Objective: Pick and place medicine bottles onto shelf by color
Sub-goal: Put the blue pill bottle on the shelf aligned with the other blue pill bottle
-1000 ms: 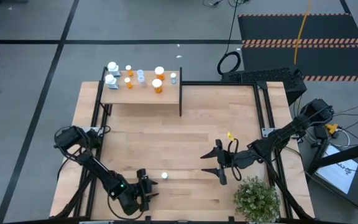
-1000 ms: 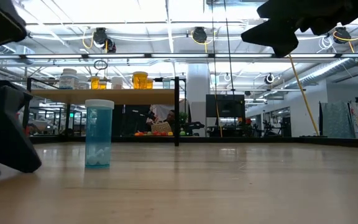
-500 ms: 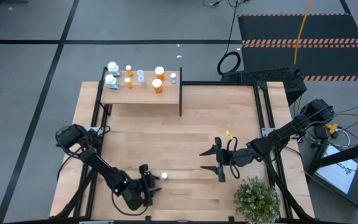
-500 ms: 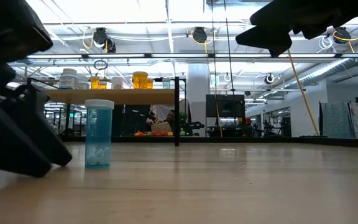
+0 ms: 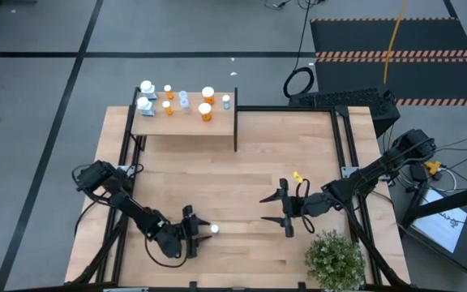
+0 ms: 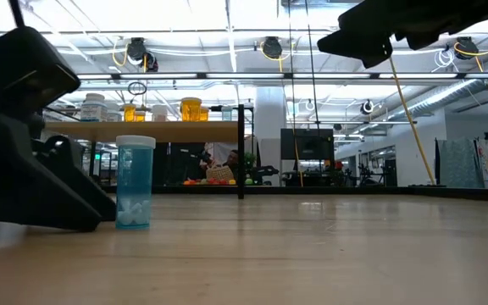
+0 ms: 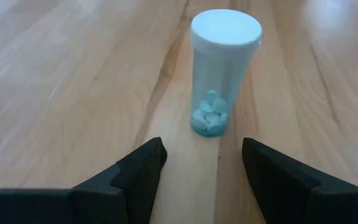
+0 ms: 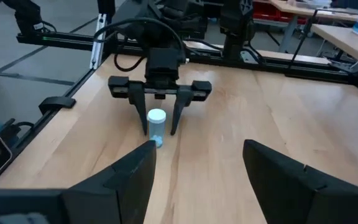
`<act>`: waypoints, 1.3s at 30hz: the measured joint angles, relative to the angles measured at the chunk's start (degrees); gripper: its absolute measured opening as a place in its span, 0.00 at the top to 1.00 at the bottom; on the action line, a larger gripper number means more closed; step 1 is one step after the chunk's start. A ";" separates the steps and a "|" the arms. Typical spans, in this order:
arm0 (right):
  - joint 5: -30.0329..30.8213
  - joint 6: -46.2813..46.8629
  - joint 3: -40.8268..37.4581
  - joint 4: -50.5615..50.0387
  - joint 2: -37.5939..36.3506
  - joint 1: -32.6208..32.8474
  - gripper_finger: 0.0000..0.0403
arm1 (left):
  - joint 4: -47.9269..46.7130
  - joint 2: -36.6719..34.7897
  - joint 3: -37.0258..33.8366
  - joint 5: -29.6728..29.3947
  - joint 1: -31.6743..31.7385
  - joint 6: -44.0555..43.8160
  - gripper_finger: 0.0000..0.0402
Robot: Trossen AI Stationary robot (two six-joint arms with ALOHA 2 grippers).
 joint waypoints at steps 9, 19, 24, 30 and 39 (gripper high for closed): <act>-0.08 0.45 0.00 0.55 0.00 -2.15 0.42 | 2.01 -0.04 -0.34 4.64 2.62 4.00 0.43; -0.21 0.85 0.00 0.52 0.00 -2.48 0.42 | 4.30 0.02 -0.29 5.45 3.91 6.47 0.43; -0.21 0.34 0.00 0.52 0.00 -2.48 0.42 | 4.46 0.02 -0.25 6.00 4.99 7.38 0.43; -0.23 0.17 0.00 0.52 0.00 -2.46 0.42 | 7.10 0.07 -0.37 7.95 5.72 9.09 0.43; -0.23 -0.25 0.00 0.50 0.00 -2.46 0.42 | 9.53 0.11 -0.32 9.77 7.34 11.68 0.43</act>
